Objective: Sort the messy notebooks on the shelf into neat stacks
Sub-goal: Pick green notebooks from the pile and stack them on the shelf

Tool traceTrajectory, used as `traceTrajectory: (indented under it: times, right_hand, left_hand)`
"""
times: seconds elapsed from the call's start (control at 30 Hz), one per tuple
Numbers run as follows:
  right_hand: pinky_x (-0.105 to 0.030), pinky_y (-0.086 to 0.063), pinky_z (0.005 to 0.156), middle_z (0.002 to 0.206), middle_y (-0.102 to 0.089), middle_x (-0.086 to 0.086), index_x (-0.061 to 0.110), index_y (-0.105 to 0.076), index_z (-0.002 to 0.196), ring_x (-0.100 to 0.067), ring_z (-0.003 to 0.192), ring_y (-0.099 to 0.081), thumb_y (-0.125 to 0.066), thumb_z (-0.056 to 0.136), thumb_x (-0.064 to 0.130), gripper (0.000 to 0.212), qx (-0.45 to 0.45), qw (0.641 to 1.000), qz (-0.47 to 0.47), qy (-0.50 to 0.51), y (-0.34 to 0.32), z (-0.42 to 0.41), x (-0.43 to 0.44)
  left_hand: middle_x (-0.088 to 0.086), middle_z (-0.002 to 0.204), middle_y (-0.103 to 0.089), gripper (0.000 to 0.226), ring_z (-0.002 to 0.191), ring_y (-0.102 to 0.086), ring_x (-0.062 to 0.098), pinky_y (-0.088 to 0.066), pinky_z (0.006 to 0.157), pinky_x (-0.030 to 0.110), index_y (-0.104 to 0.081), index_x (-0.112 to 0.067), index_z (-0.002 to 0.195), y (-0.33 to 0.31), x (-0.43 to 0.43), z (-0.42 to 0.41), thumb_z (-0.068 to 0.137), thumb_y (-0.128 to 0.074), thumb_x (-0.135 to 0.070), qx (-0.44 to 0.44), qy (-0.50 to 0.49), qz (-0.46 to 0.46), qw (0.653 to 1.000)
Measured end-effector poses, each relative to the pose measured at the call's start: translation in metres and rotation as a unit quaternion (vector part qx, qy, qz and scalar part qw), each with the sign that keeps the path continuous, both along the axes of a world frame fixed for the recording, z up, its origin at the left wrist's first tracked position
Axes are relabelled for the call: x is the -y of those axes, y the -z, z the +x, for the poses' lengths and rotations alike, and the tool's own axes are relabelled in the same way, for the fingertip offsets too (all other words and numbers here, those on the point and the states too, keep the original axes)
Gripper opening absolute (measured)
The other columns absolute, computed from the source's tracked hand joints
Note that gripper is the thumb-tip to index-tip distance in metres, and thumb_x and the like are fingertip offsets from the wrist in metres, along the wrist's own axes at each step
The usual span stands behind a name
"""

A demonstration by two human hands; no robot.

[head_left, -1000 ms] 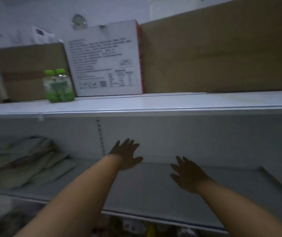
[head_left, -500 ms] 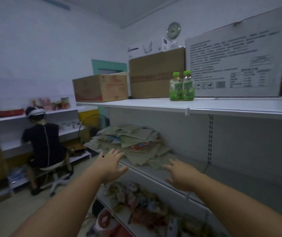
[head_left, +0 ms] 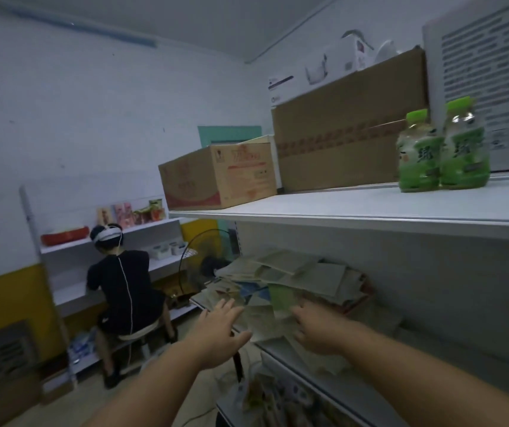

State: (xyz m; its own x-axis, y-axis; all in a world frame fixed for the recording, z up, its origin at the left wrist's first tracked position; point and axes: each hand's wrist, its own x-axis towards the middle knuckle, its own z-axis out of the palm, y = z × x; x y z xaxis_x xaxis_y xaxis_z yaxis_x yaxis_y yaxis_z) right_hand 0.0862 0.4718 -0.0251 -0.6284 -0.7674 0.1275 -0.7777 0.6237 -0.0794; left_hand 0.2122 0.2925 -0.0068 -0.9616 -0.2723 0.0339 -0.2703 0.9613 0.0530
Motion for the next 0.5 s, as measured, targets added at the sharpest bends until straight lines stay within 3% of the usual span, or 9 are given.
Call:
traceTrajectory:
  times: [0.07,0.17,0.3,0.4,0.5]
  right_hand:
    - [-0.035,-0.034,0.107,0.150,-0.028,-0.013,0.010,-0.037,0.138,-0.031,0.135,-0.033,-0.049,0.091,0.035,0.054,0.001,1.000,-0.013,-0.012,-0.004,-0.028,0.023]
    - [-0.035,-0.032,0.108,0.150,-0.029,-0.012,0.010,-0.043,0.136,-0.029,0.138,-0.028,-0.048,0.092,0.025,0.046,-0.037,0.998,-0.019,-0.046,-0.015,-0.069,0.049]
    - [-0.036,-0.022,0.115,0.157,-0.015,-0.010,0.014,-0.030,0.146,-0.024,0.145,-0.015,-0.043,0.097,0.030,0.053,-0.074,0.997,0.026,-0.027,-0.028,-0.109,0.073]
    - [-0.035,-0.025,0.113,0.154,-0.022,-0.009,0.015,-0.033,0.145,-0.025,0.141,-0.023,-0.046,0.095,0.035,0.055,-0.070,0.997,0.022,0.017,-0.034,-0.134,0.098]
    - [-0.038,-0.037,0.100,0.137,-0.041,-0.010,0.016,-0.044,0.132,-0.030,0.126,-0.040,-0.047,0.091,0.038,0.046,-0.079,0.991,0.019,0.104,-0.032,-0.148,0.129]
  left_hand:
    - [-0.003,0.160,-0.004,0.066,0.147,0.001,0.016,-0.008,0.120,0.043,-0.017,-0.029,0.150,0.003,0.020,-0.019,0.093,-0.036,-0.056,0.011,0.003,-0.003,1.000]
    - [-0.004,0.160,-0.007,0.064,0.147,0.000,0.013,-0.008,0.121,0.041,-0.019,-0.029,0.149,0.001,0.053,-0.039,0.093,-0.037,-0.056,-0.004,0.005,0.007,1.000]
    - [-0.006,0.159,-0.010,0.064,0.147,-0.002,0.011,-0.010,0.119,0.034,-0.017,-0.031,0.150,-0.015,0.088,-0.058,0.094,-0.038,-0.055,0.002,0.026,0.003,1.000]
    - [-0.004,0.159,-0.013,0.061,0.146,-0.008,0.012,-0.013,0.118,0.033,-0.019,-0.028,0.149,-0.027,0.111,-0.082,0.096,-0.037,-0.051,-0.019,0.049,-0.015,0.998]
    - [-0.001,0.159,-0.012,0.062,0.146,-0.010,0.014,-0.013,0.117,0.032,-0.019,-0.026,0.150,-0.027,0.138,-0.109,0.096,-0.036,-0.052,-0.015,0.084,-0.020,0.996]
